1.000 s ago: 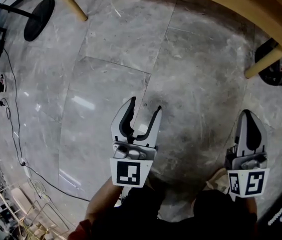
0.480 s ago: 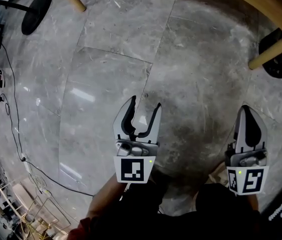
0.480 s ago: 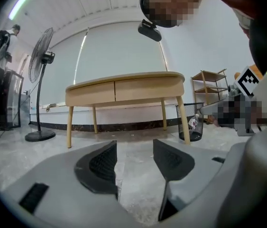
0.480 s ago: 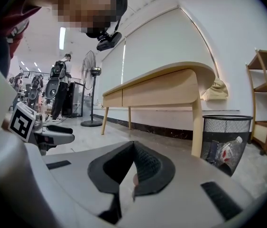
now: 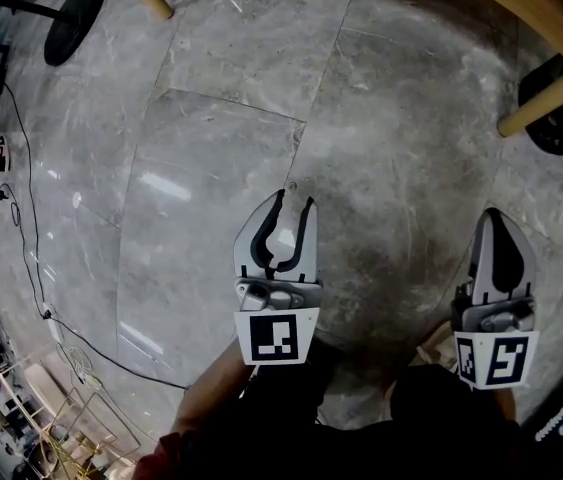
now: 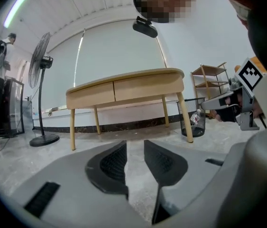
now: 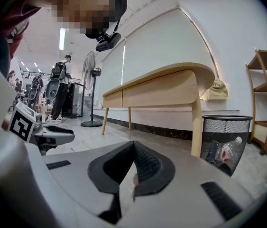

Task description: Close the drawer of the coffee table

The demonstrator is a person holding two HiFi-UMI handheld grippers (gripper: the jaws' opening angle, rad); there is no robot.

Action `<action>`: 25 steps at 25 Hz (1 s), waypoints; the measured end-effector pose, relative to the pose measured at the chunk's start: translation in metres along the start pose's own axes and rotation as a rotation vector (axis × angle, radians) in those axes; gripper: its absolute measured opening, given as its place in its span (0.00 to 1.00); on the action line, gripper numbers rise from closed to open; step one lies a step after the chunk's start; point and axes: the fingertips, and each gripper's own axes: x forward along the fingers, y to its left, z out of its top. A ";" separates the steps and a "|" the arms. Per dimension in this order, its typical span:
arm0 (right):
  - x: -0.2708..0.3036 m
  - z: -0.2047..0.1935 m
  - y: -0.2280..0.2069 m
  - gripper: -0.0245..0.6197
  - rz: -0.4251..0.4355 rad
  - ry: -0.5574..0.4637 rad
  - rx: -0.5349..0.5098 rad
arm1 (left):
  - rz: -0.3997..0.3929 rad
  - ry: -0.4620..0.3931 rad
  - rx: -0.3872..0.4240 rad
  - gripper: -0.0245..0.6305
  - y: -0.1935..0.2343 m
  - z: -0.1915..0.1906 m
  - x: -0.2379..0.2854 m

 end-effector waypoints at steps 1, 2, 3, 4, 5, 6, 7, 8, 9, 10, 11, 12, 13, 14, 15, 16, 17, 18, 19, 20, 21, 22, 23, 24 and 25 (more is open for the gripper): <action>0.000 0.000 0.000 0.03 -0.001 -0.001 0.000 | 0.009 0.010 0.006 0.18 0.000 -0.002 -0.001; -0.001 0.000 -0.001 0.03 -0.002 -0.001 0.001 | 0.012 0.015 0.006 0.12 0.000 -0.003 -0.002; -0.001 0.000 -0.001 0.03 -0.003 -0.001 0.002 | 0.006 0.013 0.003 0.08 -0.001 -0.002 -0.002; -0.002 -0.001 -0.001 0.03 -0.004 -0.001 0.003 | -0.004 0.008 -0.002 0.05 -0.002 -0.002 -0.002; -0.002 -0.001 -0.001 0.03 -0.004 -0.002 0.003 | -0.016 0.003 -0.009 0.05 -0.004 -0.001 -0.003; -0.002 -0.001 -0.001 0.03 -0.004 -0.002 0.002 | -0.025 0.001 -0.016 0.05 -0.005 -0.001 -0.003; -0.002 0.000 -0.001 0.03 -0.003 -0.002 0.001 | -0.029 0.002 -0.022 0.05 -0.005 -0.001 -0.003; -0.002 0.000 -0.001 0.03 -0.003 -0.002 0.000 | -0.030 0.003 -0.025 0.05 -0.005 -0.001 -0.003; -0.002 0.000 -0.001 0.03 -0.002 -0.003 -0.002 | -0.029 0.001 -0.025 0.05 -0.005 0.000 -0.003; -0.001 0.000 0.000 0.03 -0.001 -0.003 -0.003 | -0.028 -0.005 -0.022 0.05 -0.005 0.001 -0.004; -0.001 0.000 0.000 0.03 0.000 -0.002 -0.003 | -0.028 -0.013 -0.016 0.05 -0.006 0.002 -0.004; -0.001 0.000 0.000 0.03 0.001 -0.002 -0.004 | -0.029 -0.019 -0.009 0.05 -0.006 0.003 -0.004; -0.002 0.000 0.000 0.03 0.001 -0.002 -0.003 | -0.030 -0.022 -0.005 0.05 -0.007 0.004 -0.005; -0.002 0.000 0.001 0.03 0.002 -0.002 -0.004 | -0.030 -0.024 -0.005 0.05 -0.007 0.004 -0.005; -0.001 0.000 0.001 0.03 0.003 -0.001 -0.004 | -0.030 -0.025 -0.006 0.05 -0.007 0.004 -0.005; -0.001 0.000 0.001 0.03 0.003 -0.001 -0.005 | -0.031 -0.024 -0.005 0.05 -0.007 0.004 -0.005; -0.001 0.001 0.001 0.03 0.003 -0.001 -0.005 | -0.033 -0.022 -0.003 0.05 -0.007 0.004 -0.005; -0.001 0.001 0.001 0.03 0.002 -0.001 -0.005 | -0.036 -0.019 -0.001 0.05 -0.008 0.003 -0.005; -0.001 0.001 0.000 0.03 0.001 -0.001 -0.006 | -0.038 -0.017 0.000 0.05 -0.008 0.003 -0.005; -0.001 0.001 0.000 0.03 0.000 -0.002 -0.007 | -0.039 -0.016 0.000 0.05 -0.008 0.004 -0.005; -0.001 0.002 0.000 0.03 0.000 -0.003 -0.010 | -0.038 -0.014 -0.003 0.05 -0.008 0.004 -0.005; -0.002 0.002 0.001 0.03 0.001 -0.005 -0.014 | -0.036 -0.013 -0.006 0.05 -0.008 0.004 -0.004; -0.002 0.003 0.001 0.03 0.002 -0.007 -0.018 | -0.032 -0.013 -0.008 0.05 -0.008 0.004 -0.004; -0.003 0.003 0.002 0.03 0.003 -0.009 -0.022 | -0.029 -0.015 -0.010 0.05 -0.007 0.004 -0.004; -0.003 0.003 0.002 0.03 0.003 -0.011 -0.023 | -0.025 -0.017 -0.010 0.05 -0.007 0.004 -0.004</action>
